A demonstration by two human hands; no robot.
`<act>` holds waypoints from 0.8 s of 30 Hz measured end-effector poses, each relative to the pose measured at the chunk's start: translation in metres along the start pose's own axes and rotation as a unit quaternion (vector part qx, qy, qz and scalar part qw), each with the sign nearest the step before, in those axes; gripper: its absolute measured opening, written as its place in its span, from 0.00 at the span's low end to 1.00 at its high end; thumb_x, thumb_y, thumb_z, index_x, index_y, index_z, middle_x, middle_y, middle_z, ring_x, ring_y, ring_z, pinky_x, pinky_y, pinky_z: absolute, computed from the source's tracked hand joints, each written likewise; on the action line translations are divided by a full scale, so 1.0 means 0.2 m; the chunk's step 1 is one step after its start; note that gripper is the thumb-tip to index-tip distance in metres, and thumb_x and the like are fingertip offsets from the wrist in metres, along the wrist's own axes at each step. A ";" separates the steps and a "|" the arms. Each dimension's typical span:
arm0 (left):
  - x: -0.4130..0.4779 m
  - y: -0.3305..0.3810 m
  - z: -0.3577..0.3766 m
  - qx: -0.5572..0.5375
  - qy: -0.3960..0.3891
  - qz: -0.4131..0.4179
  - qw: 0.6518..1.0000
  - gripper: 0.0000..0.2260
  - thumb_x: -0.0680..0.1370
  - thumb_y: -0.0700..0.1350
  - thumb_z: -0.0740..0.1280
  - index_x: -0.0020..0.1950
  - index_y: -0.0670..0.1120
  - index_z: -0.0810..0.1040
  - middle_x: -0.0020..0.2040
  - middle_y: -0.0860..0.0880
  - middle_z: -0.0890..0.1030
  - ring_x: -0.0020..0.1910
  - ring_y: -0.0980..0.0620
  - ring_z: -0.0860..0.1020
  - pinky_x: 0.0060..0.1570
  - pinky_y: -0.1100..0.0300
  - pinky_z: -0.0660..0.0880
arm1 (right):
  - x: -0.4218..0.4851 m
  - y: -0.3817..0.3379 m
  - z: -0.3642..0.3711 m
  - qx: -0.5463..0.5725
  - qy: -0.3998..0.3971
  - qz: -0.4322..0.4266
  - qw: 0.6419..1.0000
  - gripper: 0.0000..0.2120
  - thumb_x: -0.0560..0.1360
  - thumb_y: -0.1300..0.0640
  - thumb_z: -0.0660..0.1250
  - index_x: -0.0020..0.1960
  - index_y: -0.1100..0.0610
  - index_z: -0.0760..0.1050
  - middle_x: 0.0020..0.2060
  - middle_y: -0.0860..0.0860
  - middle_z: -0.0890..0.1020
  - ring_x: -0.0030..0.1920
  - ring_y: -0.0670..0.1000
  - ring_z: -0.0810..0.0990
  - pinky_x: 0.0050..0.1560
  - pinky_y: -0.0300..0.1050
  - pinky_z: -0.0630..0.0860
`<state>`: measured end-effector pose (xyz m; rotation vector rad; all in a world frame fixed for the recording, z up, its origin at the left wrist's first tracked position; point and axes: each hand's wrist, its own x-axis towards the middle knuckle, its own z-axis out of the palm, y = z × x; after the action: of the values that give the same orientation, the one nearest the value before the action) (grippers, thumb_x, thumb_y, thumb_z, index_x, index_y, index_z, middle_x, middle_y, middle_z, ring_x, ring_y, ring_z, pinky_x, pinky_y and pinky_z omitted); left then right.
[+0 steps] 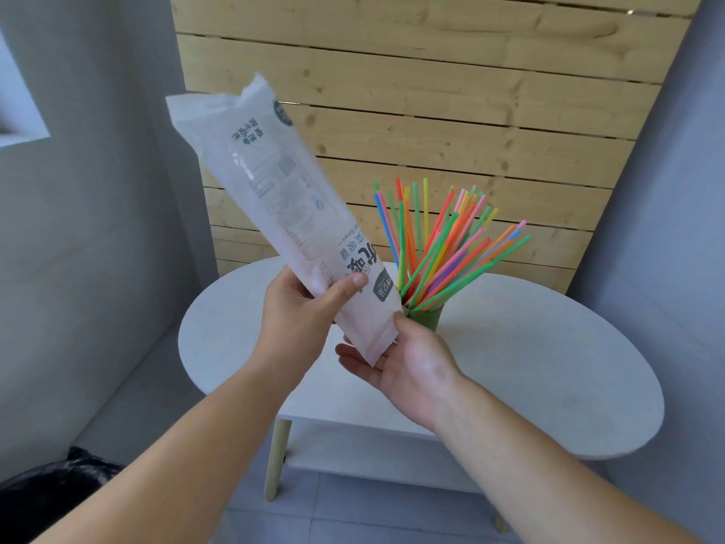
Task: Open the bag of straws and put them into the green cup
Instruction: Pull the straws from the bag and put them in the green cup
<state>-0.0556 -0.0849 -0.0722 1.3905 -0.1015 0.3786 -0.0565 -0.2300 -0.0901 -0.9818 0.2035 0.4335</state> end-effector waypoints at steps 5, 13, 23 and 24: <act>0.02 -0.01 -0.03 0.025 0.057 -0.003 0.998 0.15 0.71 0.45 0.81 0.55 0.43 0.84 0.46 0.47 0.89 0.44 0.45 0.88 0.39 0.53 0.84 | -0.01 0.00 0.01 -0.026 0.000 -0.015 1.000 0.19 0.86 0.51 0.53 0.63 0.62 0.75 0.53 0.64 0.83 0.39 0.59 0.87 0.38 0.50 0.84; 0.04 0.00 -0.06 -0.092 0.111 -0.053 0.988 0.14 0.77 0.46 0.76 0.62 0.46 0.83 0.53 0.50 0.89 0.52 0.50 0.87 0.42 0.57 0.84 | -0.01 -0.08 -0.03 -0.157 0.036 -0.101 0.982 0.07 0.80 0.60 0.66 0.45 0.61 0.78 0.34 0.52 0.80 0.31 0.50 0.80 0.33 0.41 0.79; 0.09 -0.08 -0.12 -0.269 0.221 -0.226 0.910 0.18 0.76 0.52 0.77 0.62 0.46 0.82 0.54 0.48 0.89 0.44 0.54 0.88 0.38 0.63 0.82 | -0.06 -0.24 -0.16 -0.069 0.100 -0.191 0.974 0.05 0.76 0.63 0.71 0.42 0.57 0.82 0.28 0.49 0.77 0.28 0.45 0.75 0.27 0.39 0.73; 0.09 -0.09 -0.12 -0.277 0.226 -0.233 0.904 0.18 0.76 0.51 0.77 0.63 0.47 0.82 0.54 0.49 0.89 0.43 0.55 0.88 0.37 0.63 0.82 | -0.06 -0.26 -0.18 -0.059 0.113 -0.211 0.969 0.07 0.75 0.63 0.72 0.40 0.56 0.83 0.27 0.49 0.76 0.27 0.45 0.75 0.27 0.39 0.72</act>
<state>-0.0369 -0.0614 -0.0890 0.7009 0.4713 0.2333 -0.0440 -0.2887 -0.0663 -1.1578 0.1694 -0.0578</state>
